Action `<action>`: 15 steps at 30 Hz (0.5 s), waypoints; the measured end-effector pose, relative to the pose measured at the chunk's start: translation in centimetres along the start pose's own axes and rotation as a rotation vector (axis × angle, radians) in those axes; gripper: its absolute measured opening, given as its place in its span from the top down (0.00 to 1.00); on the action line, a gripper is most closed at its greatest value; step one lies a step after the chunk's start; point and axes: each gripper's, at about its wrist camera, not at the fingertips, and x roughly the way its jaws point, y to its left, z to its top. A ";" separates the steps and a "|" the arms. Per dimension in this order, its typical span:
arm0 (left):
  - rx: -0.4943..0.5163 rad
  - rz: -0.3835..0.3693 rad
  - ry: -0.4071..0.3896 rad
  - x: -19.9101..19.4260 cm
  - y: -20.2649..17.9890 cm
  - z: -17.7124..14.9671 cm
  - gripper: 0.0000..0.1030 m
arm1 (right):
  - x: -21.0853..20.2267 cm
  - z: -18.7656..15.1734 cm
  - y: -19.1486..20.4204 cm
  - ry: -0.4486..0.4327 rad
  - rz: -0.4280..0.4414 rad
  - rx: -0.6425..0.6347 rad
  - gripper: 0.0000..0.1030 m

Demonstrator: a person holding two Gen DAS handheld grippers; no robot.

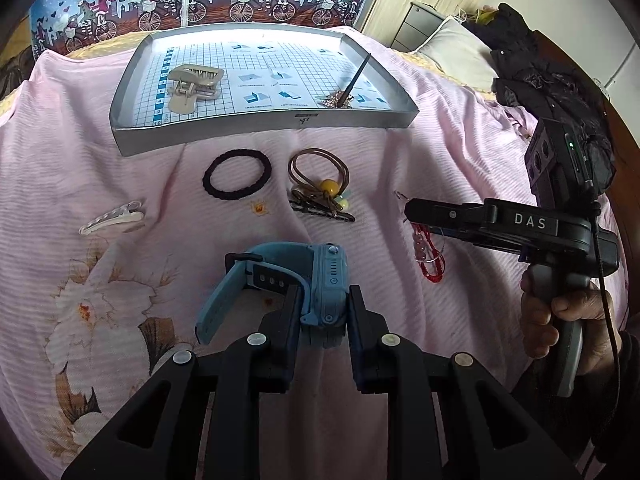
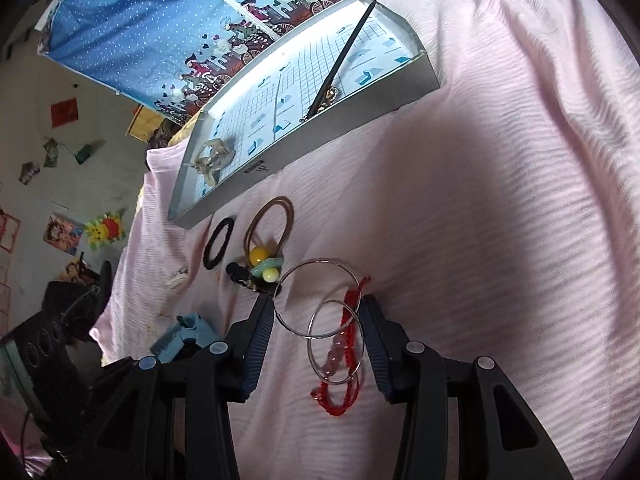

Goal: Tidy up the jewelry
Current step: 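Carry the smartwatch into the tray with the left tool while the right tool carries the hoops there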

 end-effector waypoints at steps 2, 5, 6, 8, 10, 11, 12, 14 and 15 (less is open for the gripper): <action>0.001 0.000 0.000 0.0 0.0 0.0 0.83 | 0.1 0.3 -0.1 0.001 0.001 0.002 0.59; 0.002 0.001 0.001 0.0 0.0 0.0 0.83 | -0.2 0.3 -0.2 -0.008 0.003 0.014 0.59; 0.002 0.001 0.001 0.0 -0.1 0.1 0.83 | -0.4 0.4 -0.3 -0.015 0.009 0.022 0.59; 0.000 0.000 0.001 0.0 0.0 0.0 0.83 | -0.9 0.4 -0.5 -0.030 0.023 0.035 0.59; -0.002 -0.001 -0.001 0.0 0.0 0.1 0.83 | -1.4 0.5 -0.7 -0.058 0.039 0.048 0.59; -0.003 -0.003 -0.004 0.0 0.0 0.1 0.83 | -1.7 0.6 -0.8 -0.071 0.044 0.053 0.59; -0.004 -0.006 -0.008 -0.1 0.0 0.0 0.83 | -2.1 0.7 -0.9 -0.088 0.052 0.057 0.59; -0.006 -0.017 -0.016 -0.3 -0.1 0.0 0.83 | -2.5 0.8 -0.8 -0.115 0.063 0.063 0.59; -0.005 -0.022 -0.020 -0.3 -0.1 0.1 0.83 | -2.8 0.9 -0.8 -0.129 0.069 0.065 0.59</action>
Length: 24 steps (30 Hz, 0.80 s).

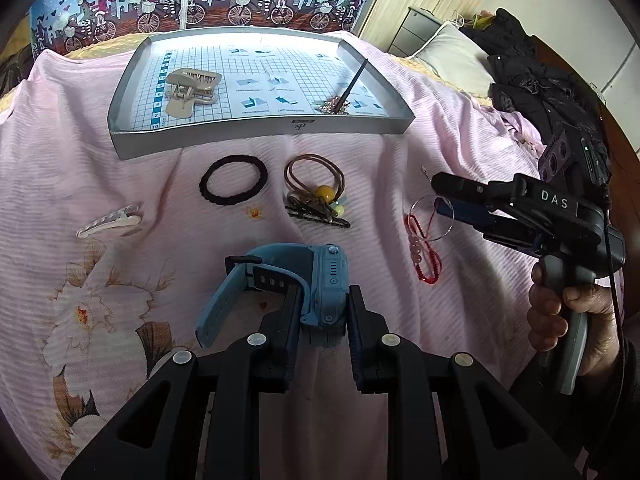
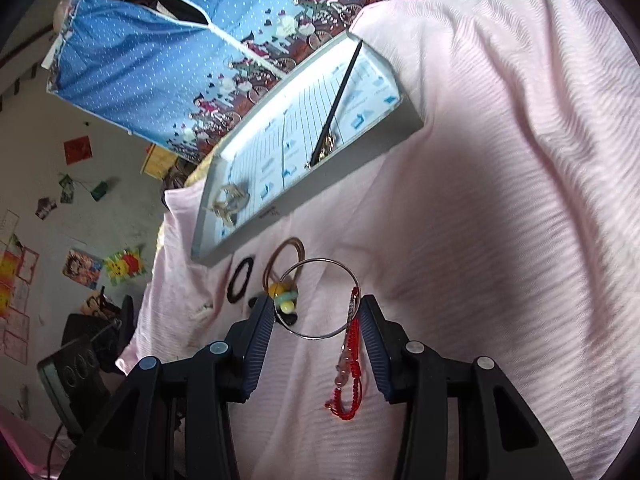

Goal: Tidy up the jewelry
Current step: 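Carry the smartwatch into the tray with the left tool while the right tool carries the hoops there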

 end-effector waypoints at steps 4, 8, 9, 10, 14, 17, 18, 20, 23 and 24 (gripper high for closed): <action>0.016 -0.033 -0.026 -0.5 -0.4 0.1 0.83 | -0.6 0.2 0.4 -0.042 0.022 -0.009 0.59; 0.039 -0.067 -0.075 -1.3 -1.0 0.3 0.83 | -0.9 0.3 1.2 -0.067 0.040 -0.038 0.59; 0.042 -0.073 -0.090 -1.5 -1.1 0.4 0.83 | -1.2 0.3 1.2 -0.070 0.044 -0.044 0.59; 0.044 -0.078 -0.106 -1.7 -1.2 0.5 0.83 | -1.3 0.3 1.3 -0.073 0.045 -0.053 0.59; 0.031 -0.089 -0.162 -2.1 -1.1 2.0 0.83 | -1.4 0.6 2.0 -0.081 0.042 -0.085 0.59; 0.049 -0.057 -0.208 -1.9 -0.8 4.3 0.83 | -0.9 1.7 2.6 -0.078 0.039 -0.111 0.59; 0.049 -0.049 -0.222 -1.9 -0.5 5.1 0.83 | -0.7 2.2 3.0 -0.082 0.037 -0.122 0.59; 0.025 -0.044 -0.247 -1.5 0.3 6.9 0.83 | -0.3 3.5 3.6 -0.102 0.029 -0.154 0.59; 0.001 -0.040 -0.273 -0.3 1.6 9.8 0.83 | 0.6 5.8 4.5 -0.149 0.008 -0.203 0.59; -0.004 -0.034 -0.281 0.2 2.0 10.8 0.83 | 1.2 6.8 4.8 -0.159 0.002 -0.212 0.59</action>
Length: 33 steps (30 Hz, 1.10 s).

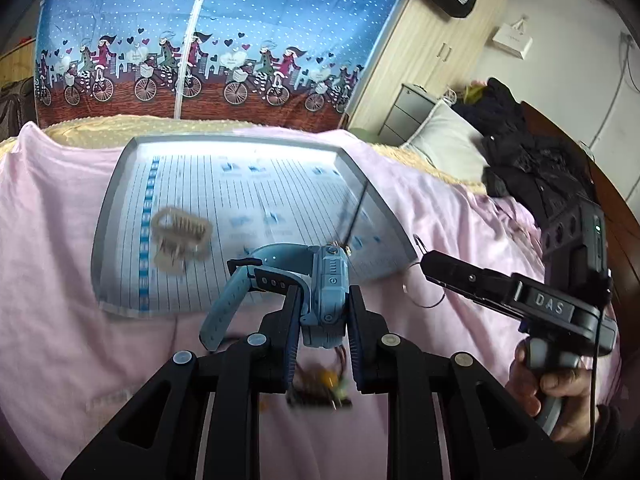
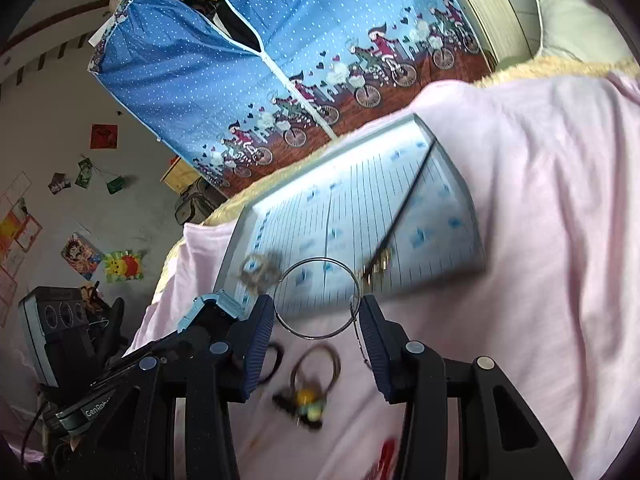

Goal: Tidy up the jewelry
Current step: 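Carry the smartwatch into the tray with the left tool while the right tool carries the hoops there, then open both tools to release watch and hoops in the tray, then withdraw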

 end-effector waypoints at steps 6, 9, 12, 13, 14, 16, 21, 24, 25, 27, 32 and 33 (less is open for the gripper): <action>-0.052 -0.012 0.014 4.4 3.0 2.3 0.82 | 3.9 2.8 0.0 -0.020 -0.074 -0.088 0.59; -0.044 0.009 0.040 5.7 4.3 2.2 0.82 | 5.5 2.8 -0.5 -0.004 -0.114 -0.115 0.59; -0.053 0.023 0.067 7.0 5.1 1.8 0.82 | 6.7 2.2 -0.8 0.030 -0.168 -0.161 0.59; -0.055 0.031 0.078 7.3 5.4 1.7 0.81 | 7.0 2.2 -0.8 0.036 -0.185 -0.176 0.59; -0.058 0.032 0.085 7.6 5.4 1.5 0.80 | 7.3 2.1 -0.9 0.041 -0.204 -0.191 0.59; -0.064 0.031 0.089 7.7 5.7 1.4 0.80 | 7.7 1.7 -1.0 0.053 -0.229 -0.211 0.59; -0.085 0.018 0.067 6.9 5.6 1.4 0.63 | 8.3 1.2 -0.8 0.082 -0.275 -0.265 0.47; -0.105 0.047 0.024 5.1 5.7 1.6 0.39 | 7.6 1.0 -0.6 0.056 -0.311 -0.291 0.40; -0.114 0.053 0.014 4.4 5.8 1.7 0.27 | 7.2 1.0 -0.4 0.047 -0.319 -0.297 0.37; -0.128 0.076 -0.025 2.5 5.7 1.8 0.18 | 6.2 0.8 -0.1 0.019 -0.329 -0.306 0.27; -0.088 0.151 -0.175 -3.2 3.8 1.2 0.02 | 1.9 -0.2 1.4 -0.102 -0.295 -0.331 0.00; -0.065 0.167 -0.206 -4.3 3.2 1.1 0.02 | 0.8 -0.4 1.8 -0.131 -0.281 -0.336 0.00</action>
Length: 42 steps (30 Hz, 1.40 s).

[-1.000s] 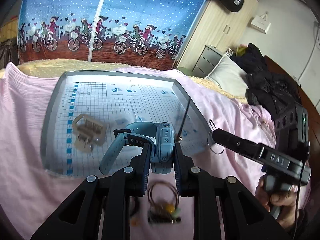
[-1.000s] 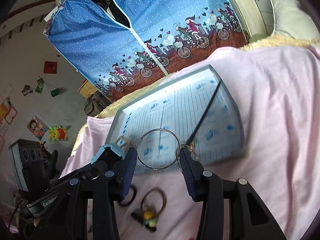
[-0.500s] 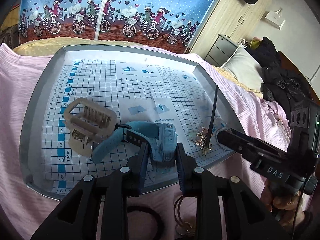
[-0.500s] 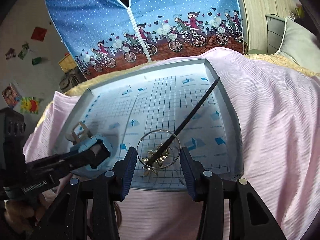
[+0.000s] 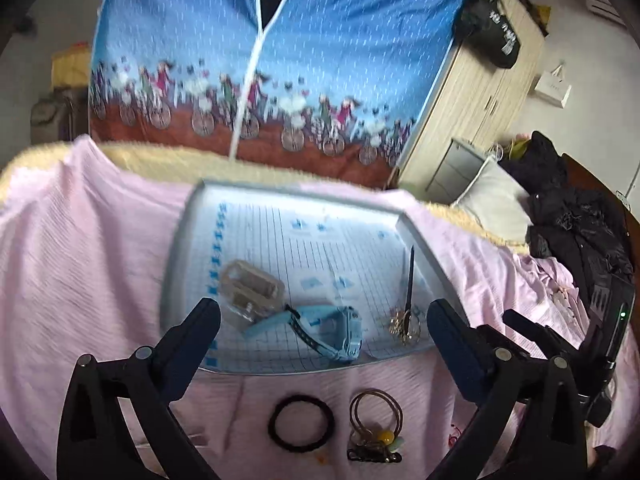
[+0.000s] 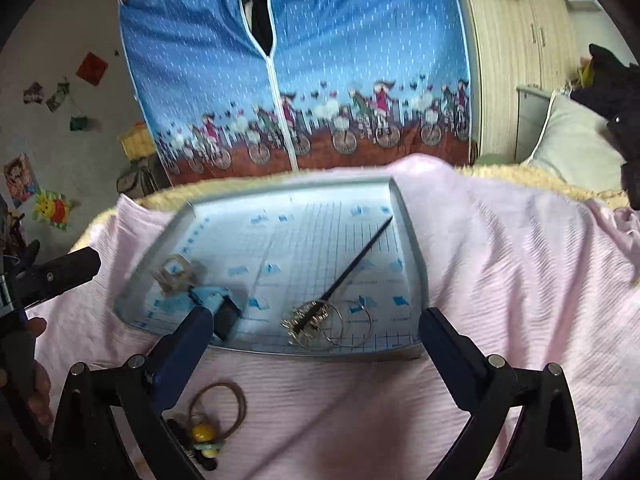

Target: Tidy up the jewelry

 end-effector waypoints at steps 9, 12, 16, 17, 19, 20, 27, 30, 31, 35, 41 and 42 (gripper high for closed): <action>0.091 -0.007 -0.115 -8.9 -2.8 -3.1 0.02 | -9.4 -0.4 2.6 -0.187 0.020 -0.030 0.00; 0.094 0.007 -0.123 -11.0 -3.2 -5.0 0.02 | -12.2 -1.9 3.5 -0.222 0.005 -0.033 0.00; 0.106 0.029 -0.132 -13.7 -3.9 -7.1 0.02 | -15.5 -4.4 4.9 -0.263 0.007 -0.036 0.00; 0.110 0.032 -0.132 -14.3 -4.0 -7.6 0.02 | -16.2 -5.1 5.3 -0.267 0.007 -0.042 0.00; 0.123 0.056 -0.124 -15.3 -4.3 -8.7 0.02 | -17.2 -6.2 6.0 -0.268 -0.005 -0.047 0.00; 0.126 0.067 -0.115 -15.5 -4.4 -9.2 0.02 | -17.6 -6.8 6.2 -0.262 -0.007 -0.048 0.00; 0.080 0.127 -0.039 -16.6 -4.1 -12.3 0.02 | -18.2 -10.1 7.0 -0.133 -0.042 0.001 0.00; 0.077 0.139 0.009 -16.5 -4.0 -13.1 0.02 | -18.3 -11.1 6.8 -0.100 -0.057 0.028 0.00; 0.078 0.143 0.020 -16.4 -3.8 -13.3 0.02 | -18.0 -11.5 6.6 -0.071 -0.063 0.043 0.00; 0.096 0.164 0.079 -15.5 -4.0 -13.8 0.02 | -16.5 -12.2 6.0 0.031 -0.089 0.087 0.00; 0.067 0.184 0.181 -13.5 -2.9 -14.5 0.02 | -13.9 -13.0 5.8 0.178 -0.109 0.096 0.00; 0.060 0.187 0.201 -13.1 -2.6 -14.6 0.02 | -13.5 -13.0 5.8 0.204 -0.099 0.096 0.00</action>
